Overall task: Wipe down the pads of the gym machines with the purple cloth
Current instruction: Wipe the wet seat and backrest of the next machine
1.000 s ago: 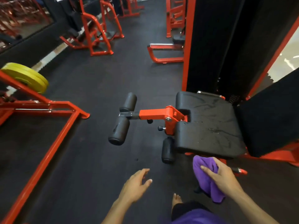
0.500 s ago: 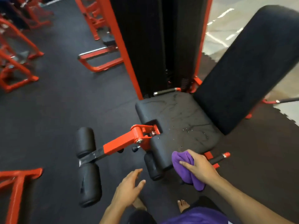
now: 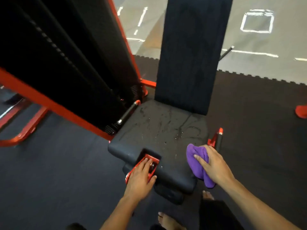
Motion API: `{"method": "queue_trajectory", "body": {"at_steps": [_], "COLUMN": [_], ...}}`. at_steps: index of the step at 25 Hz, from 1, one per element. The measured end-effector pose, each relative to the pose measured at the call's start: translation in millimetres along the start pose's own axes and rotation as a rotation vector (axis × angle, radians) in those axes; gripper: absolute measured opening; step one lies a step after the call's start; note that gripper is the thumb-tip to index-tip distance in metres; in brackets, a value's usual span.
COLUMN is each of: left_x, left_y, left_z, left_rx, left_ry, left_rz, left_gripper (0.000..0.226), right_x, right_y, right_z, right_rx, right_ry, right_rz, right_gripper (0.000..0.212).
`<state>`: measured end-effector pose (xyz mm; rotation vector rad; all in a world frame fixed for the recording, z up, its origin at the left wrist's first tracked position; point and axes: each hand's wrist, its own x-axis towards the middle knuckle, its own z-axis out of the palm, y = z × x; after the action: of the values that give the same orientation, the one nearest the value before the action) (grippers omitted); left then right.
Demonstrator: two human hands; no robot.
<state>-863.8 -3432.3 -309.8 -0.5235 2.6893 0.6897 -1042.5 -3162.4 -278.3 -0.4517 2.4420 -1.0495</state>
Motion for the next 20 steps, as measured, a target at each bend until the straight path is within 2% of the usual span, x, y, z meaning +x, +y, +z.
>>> {"method": "queue_trajectory", "body": {"at_steps": [3,5,7,9,12,15,17,20], "left_x": [110.3,190.1,235.0,246.8,246.0,237.3,225.9,215.6], "left_y": [-31.5,-44.1,-61.1,-73.3,-85.0,-77.0,-70.2,-62.4], "left_z": [-7.6,7.4,31.6,55.3,62.5,56.8,56.5,52.6], "left_rx": [0.192,0.256,0.385,0.454,0.483,0.475,0.447,0.418], "left_ry": [-0.045,-0.033,0.076,0.192,0.187,0.09,0.047,-0.037], "left_rz": [0.131,0.151,0.205,0.253,0.279,0.232,0.21,0.256], "left_gripper": [0.089,0.102,0.09,0.075,0.072,0.081,0.083,0.077], "right_x": [11.1,27.2,40.8,51.7,54.1,40.5,23.0,-17.8], "right_y": [23.3,56.9,87.7,107.0,103.4,90.6,87.4,84.5], "right_z": [54.9,104.8,153.5,177.4,182.8,167.3,150.3,131.7], "right_rx": [-0.041,-0.178,-0.386,-0.502,-0.472,-0.479,-0.338,-0.175], "right_ry": [0.118,0.153,0.236,0.324,0.39,0.286,0.261,0.363], "right_rz": [0.1,0.106,0.033,0.012,0.075,0.192,0.234,0.278], "right_gripper": [0.028,0.034,0.043,0.051,0.05,0.048,0.053,0.042]}}
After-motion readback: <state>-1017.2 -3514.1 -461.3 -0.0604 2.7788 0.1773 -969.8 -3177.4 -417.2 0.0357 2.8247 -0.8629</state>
